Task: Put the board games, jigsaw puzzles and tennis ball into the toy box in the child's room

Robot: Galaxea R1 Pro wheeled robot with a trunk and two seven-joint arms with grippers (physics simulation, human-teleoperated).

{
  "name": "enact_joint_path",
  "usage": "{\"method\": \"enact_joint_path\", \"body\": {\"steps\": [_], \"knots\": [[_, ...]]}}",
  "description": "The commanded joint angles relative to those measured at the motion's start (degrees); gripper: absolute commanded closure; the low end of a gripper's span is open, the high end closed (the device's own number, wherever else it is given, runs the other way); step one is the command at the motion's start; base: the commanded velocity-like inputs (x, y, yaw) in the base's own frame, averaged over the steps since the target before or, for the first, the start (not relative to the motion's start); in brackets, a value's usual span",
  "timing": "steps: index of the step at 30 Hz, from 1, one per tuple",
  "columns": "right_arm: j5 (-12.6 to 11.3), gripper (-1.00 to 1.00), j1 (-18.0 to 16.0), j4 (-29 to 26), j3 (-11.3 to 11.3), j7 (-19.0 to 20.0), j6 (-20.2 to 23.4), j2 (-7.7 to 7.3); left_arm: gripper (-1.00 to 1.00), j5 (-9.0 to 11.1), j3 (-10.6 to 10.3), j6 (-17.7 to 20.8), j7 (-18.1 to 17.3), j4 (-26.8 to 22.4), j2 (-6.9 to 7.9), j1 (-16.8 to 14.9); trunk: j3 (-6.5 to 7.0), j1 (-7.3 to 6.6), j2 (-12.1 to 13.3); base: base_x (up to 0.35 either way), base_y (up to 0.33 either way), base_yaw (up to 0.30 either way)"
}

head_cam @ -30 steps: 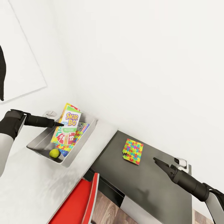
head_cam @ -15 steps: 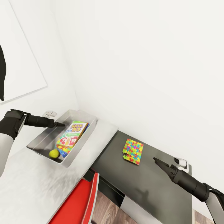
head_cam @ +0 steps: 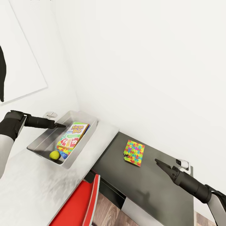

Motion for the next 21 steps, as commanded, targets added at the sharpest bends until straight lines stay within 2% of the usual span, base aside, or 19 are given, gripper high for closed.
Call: {"method": "enact_joint_path", "body": {"steps": [1, 9, 12, 17, 21], "knots": [[-0.3, -1.00, 0.0, 0.0, 0.0, 0.0, 0.4, -0.02, -1.00, -0.4, 0.1, 0.5, -0.4, -0.1, -0.01, 0.0, -0.06, 0.03, -0.1, 0.000, 0.000, -0.065], [-0.3, -1.00, 0.0, 0.0, 0.0, 0.2, 0.4, -0.03, -1.00, -0.3, 0.4, 0.6, -0.7, -0.1, 0.09, 0.0, 0.50, 0.03, -0.1, 0.000, 0.000, -0.138], [-0.3, -1.00, 0.0, 0.0, 0.0, 0.8, 0.4, -0.03, -1.00, -0.3, 0.6, 0.7, -2.4, -0.1, 0.15, 0.0, 0.73, 0.03, -0.1, 0.000, 0.000, -0.163], [-0.3, -1.00, 0.0, 0.0, -0.1, 2.4, 0.3, -0.03, -1.00, -0.5, 2.2, 1.0, -8.7, -0.4, 0.27, -0.1, 1.13, 0.03, -0.1, 0.000, 0.000, -0.167], [-0.3, -1.00, 0.0, 0.0, -0.6, 3.2, 0.3, -0.03, -1.00, -0.5, 3.3, 1.6, -12.4, -0.7, 0.40, -0.1, 1.45, 0.03, -0.1, 0.000, 0.000, -0.168]]}}
